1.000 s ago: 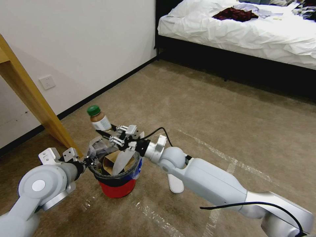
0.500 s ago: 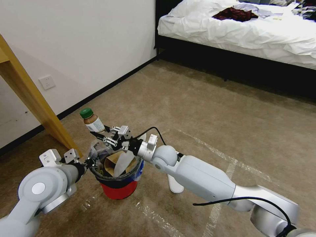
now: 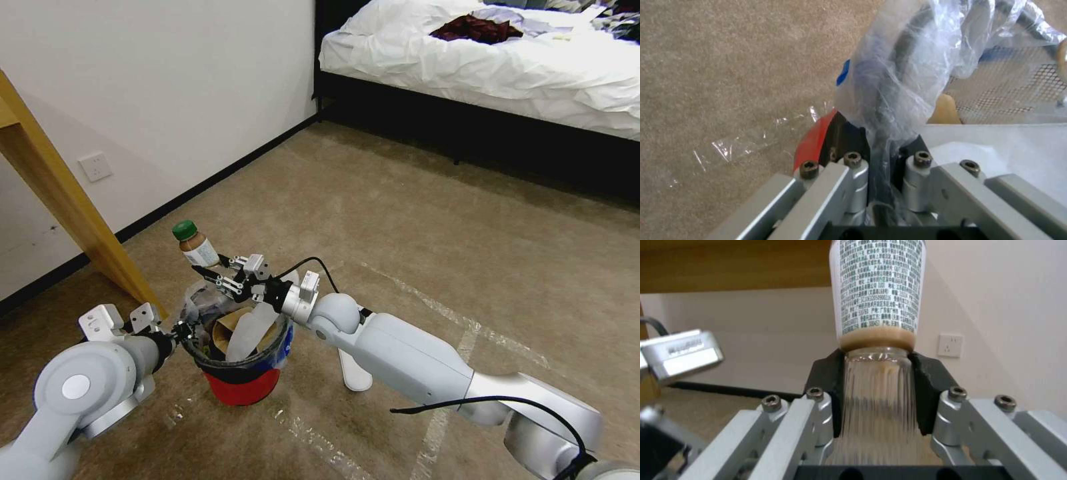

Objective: Pick up the trash bin and place the garbage on the floor into it.

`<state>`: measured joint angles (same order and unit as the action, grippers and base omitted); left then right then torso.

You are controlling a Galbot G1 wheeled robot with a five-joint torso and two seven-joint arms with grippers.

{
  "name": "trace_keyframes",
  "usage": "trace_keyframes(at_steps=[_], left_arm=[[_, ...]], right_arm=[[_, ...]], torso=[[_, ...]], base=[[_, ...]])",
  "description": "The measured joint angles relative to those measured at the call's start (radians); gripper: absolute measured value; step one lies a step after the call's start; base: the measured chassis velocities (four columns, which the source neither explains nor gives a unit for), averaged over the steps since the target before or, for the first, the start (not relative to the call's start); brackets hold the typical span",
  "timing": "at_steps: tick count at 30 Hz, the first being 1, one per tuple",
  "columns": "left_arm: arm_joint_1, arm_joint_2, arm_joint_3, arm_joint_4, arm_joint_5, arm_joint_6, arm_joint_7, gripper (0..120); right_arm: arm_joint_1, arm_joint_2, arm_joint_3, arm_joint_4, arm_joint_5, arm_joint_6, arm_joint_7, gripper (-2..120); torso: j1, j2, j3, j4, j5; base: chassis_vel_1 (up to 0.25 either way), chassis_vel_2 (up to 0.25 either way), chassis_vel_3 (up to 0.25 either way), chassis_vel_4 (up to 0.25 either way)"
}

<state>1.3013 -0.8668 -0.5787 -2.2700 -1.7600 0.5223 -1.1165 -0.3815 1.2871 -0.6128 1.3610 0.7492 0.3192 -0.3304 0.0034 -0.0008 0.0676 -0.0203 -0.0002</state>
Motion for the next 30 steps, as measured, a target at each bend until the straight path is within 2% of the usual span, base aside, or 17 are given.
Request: trace_keyframes(at_steps=[26,27,29,30], left_arm=[[-0.027,0.003,-0.003,0.013,-0.005,-0.007,-0.004,4],[-0.028,0.003,-0.003,0.013,-0.005,-0.007,-0.005,4],[-0.028,0.003,-0.003,0.013,-0.005,-0.007,-0.005,4],[-0.03,0.004,-0.003,0.012,-0.006,-0.007,-0.005,4]], right_arm=[[-0.024,-0.054,-0.025,0.029,-0.022,0.01,0.008,28],[-0.022,-0.052,-0.03,0.025,-0.024,0.012,0.008,36],[-0.022,-0.05,-0.031,0.022,-0.026,0.014,0.007,39],[-0.021,-0.047,-0.035,0.018,-0.028,0.017,0.006,47]], torso=[[0.0,0.0,0.0,0.0,0.0],[0.0,0.0,0.0,-0.0001,0.0],[0.0,0.0,0.0,0.0,0.0],[0.0,0.0,0.0,0.0,0.0]], base=[[0.0,0.0,0.0,0.0],[0.0,0.0,0.0,0.0],[0.0,0.0,0.0,0.0],[0.0,0.0,0.0,0.0]])
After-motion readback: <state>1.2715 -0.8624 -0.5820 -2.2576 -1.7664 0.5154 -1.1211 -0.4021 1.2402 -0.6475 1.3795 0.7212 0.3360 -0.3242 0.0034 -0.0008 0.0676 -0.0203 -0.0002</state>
